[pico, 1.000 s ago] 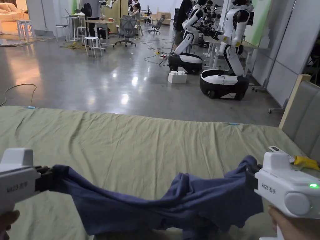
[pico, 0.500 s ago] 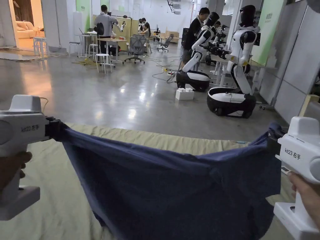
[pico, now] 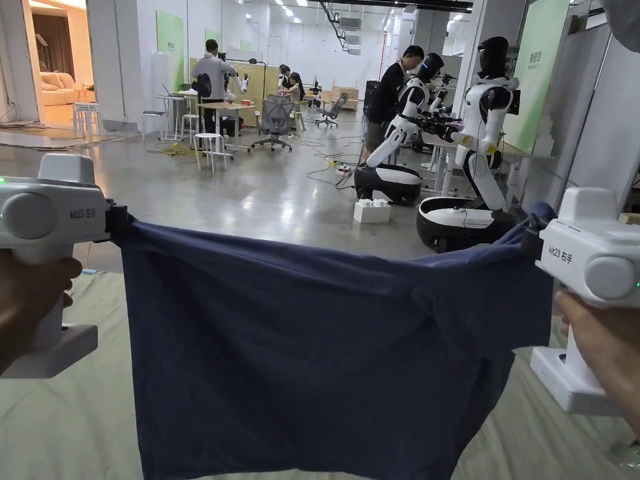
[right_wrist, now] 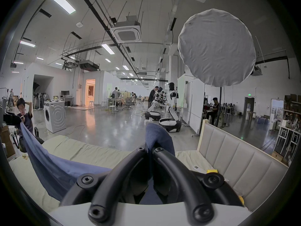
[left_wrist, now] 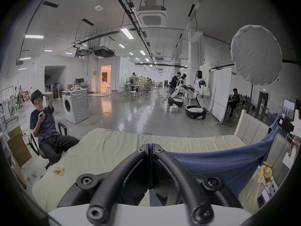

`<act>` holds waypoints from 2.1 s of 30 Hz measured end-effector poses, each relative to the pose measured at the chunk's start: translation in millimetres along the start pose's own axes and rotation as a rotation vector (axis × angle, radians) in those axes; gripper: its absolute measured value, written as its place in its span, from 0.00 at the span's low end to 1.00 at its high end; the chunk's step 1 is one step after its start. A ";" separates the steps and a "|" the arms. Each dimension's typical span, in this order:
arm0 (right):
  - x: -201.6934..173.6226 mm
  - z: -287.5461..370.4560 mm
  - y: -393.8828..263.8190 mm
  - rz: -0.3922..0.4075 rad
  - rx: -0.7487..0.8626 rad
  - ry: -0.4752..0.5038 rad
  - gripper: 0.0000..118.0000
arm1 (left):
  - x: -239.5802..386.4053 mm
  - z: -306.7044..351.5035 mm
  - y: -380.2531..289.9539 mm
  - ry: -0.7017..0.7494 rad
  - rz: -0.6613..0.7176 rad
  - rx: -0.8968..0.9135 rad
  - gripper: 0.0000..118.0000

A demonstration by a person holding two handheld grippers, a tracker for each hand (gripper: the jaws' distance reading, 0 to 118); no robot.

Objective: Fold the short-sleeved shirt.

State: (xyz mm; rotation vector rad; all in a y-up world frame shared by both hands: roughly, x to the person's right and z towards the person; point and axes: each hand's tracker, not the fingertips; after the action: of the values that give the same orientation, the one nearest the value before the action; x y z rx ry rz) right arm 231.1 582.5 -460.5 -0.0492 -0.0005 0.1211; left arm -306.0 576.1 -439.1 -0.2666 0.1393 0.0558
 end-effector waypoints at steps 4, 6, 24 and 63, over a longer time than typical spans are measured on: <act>-0.8 -14.3 11.9 0.002 0.028 -0.007 0.03 | 0.0 -9.0 12.3 0.016 -0.017 0.022 0.04; -1.3 -17.9 16.2 0.007 0.039 -0.013 0.03 | -0.8 -14.7 16.4 0.017 -0.029 0.027 0.04; 9.9 8.1 -129.8 -0.011 -0.153 -0.003 0.03 | -13.5 -27.2 -86.2 -0.024 -0.062 -0.085 0.04; -21.5 193.6 -364.0 0.067 -0.790 0.031 0.03 | -11.4 116.1 -370.1 -0.016 -0.074 -0.701 0.04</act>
State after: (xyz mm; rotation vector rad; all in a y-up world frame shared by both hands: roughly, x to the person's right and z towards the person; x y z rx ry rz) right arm 253.1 228.5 -249.3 -0.8409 -0.0154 0.1818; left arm -275.1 250.1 -230.8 -0.9703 0.0894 0.0311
